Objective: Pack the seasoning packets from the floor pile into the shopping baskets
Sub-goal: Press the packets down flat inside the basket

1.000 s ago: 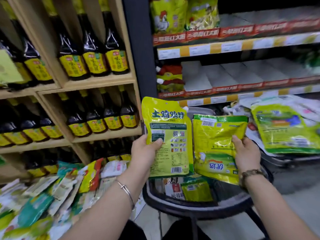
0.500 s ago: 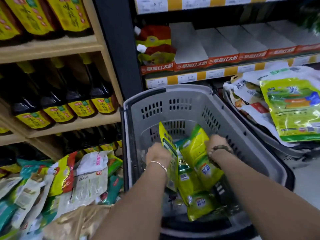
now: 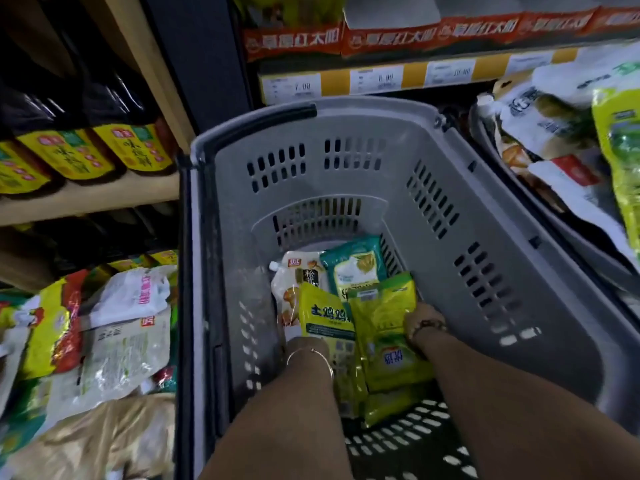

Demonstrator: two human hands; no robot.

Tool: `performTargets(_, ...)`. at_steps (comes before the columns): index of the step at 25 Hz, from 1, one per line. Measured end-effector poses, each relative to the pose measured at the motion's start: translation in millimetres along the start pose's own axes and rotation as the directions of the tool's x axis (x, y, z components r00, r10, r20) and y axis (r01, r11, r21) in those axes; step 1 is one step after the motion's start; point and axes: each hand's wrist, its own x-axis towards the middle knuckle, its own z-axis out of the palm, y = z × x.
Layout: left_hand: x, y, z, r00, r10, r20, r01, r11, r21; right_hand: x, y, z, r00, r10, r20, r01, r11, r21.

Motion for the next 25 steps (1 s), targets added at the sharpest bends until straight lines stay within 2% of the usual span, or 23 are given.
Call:
performTargets(2, -1.6, -6.8, 6.0, 0.988, 0.001, -0.151, 0.011, 0.997, 0.079, -4.6, 4.6, 2.1, 0.990, -0.060, -0.125, 0.033, 0.977, -0.210)
performTargets(3, 1.6, -10.1, 10.7, 0.953, 0.054, -0.298, -0.019, 0.992, 0.122, -6.5, 7.0, 2.8, 0.977, -0.116, -0.181, 0.062, 0.958, -0.280)
performTargets(4, 1.4, -13.5, 12.8, 0.910, 0.153, -0.385, -0.086, 0.979, 0.186, -13.0, 9.5, 4.3, 0.956, -0.195, -0.221, 0.111, 0.932, -0.345)
performTargets(6, -0.5, -16.9, 22.6, 0.858, 0.362, -0.364, -0.221, 0.901, 0.374, -21.5, 14.3, 7.8, 0.876, -0.413, -0.249, 0.246, 0.827, -0.505)
performTargets(7, -1.1, -19.0, 29.8, 0.863, 0.404, -0.303, -0.238, 0.854, 0.462, -21.0, 17.2, 11.5, 0.842, -0.503, -0.194, 0.331, 0.765, -0.552)
performTargets(9, 2.4, -21.7, 38.8, 0.916, 0.351, -0.193, -0.216, 0.839, 0.500, -20.1, 22.3, 23.1, 0.818, -0.573, 0.051, 0.513, 0.687, -0.515)
performTargets(11, 8.3, -25.7, 49.4, 0.947, 0.289, -0.143, -0.193, 0.863, 0.466, -18.0, 31.0, 41.3, 0.826, -0.487, 0.284, 0.564, 0.694, -0.448)
performTargets(13, 9.9, -30.0, 56.2, 0.971, 0.210, -0.113, -0.147, 0.899, 0.413, -14.0, 41.4, 57.8, 0.840, -0.387, 0.380, 0.529, 0.740, -0.416)
performTargets(16, 18.4, -31.6, 65.6, 0.977, 0.165, -0.132, -0.116, 0.941, 0.317, -10.6, 47.8, 72.5, 0.848, -0.333, 0.413, 0.505, 0.745, -0.435)
performTargets(25, 25.0, -28.4, 69.1, 0.993, 0.109, -0.040, -0.084, 0.916, 0.393, -4.1, 43.6, 73.4, 0.842, -0.249, 0.479, 0.493, 0.717, -0.493)
